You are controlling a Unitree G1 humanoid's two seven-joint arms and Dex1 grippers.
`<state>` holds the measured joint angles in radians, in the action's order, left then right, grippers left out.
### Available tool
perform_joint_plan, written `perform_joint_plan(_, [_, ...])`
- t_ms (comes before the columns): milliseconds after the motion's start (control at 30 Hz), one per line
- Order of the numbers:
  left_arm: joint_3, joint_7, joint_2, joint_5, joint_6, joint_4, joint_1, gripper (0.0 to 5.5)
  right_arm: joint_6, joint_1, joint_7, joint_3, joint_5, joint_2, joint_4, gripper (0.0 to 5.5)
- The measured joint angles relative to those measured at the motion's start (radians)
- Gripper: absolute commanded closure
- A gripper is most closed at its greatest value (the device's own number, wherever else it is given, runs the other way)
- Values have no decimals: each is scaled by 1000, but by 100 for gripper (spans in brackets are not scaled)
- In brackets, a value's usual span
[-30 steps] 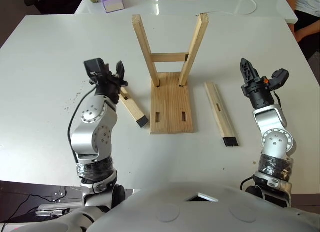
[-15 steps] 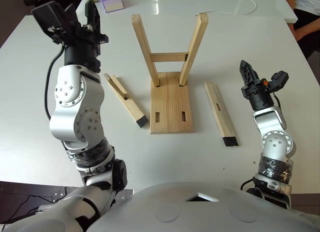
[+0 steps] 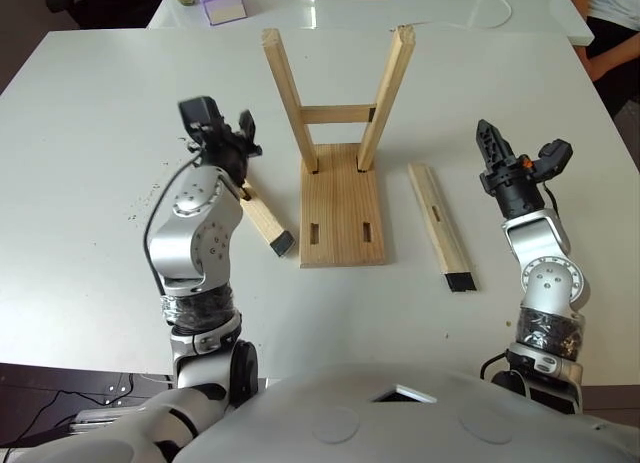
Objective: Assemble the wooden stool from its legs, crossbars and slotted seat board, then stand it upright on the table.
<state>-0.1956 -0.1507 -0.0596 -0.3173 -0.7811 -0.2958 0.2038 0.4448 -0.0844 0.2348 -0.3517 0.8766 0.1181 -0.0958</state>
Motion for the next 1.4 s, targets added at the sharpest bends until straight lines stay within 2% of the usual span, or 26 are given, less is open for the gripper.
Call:
perform_joint_plan(200, [-101, 15, 35, -63, 138, -64, 45, 310, -15, -11, 0, -7, -3, -11, 4, 262])
perform_joint_plan(400, [-80, 40, -3, -94, 158, -201, 175, 310, -33, 48, -6, -6, -15, -54, -21, 262])
perform_joint_plan(500, [-87, -7, -12, -90, 128, -229, 235, 310, -46, 52, -7, -5, -16, -70, -28, 262])
perform_joint_plan(733, [-80, -25, -42, -31, 108, -229, 152, 310, -53, 56, -9, -5, -18, -77, -37, 262])
perform_joint_plan(1000, [-136, -56, -43, -10, 108, -229, 88, 310, -52, 68, -9, -5, -19, -71, -45, 262])
perform_joint_plan(1167, [-115, -56, -40, -6, 73, -264, 14, 310, -43, 78, -14, -9, -18, -61, -58, 262])
perform_joint_plan(1400, [-58, -46, -19, 14, 92, -240, 6, 310, -31, 71, -16, 0, -18, -57, -58, 262])
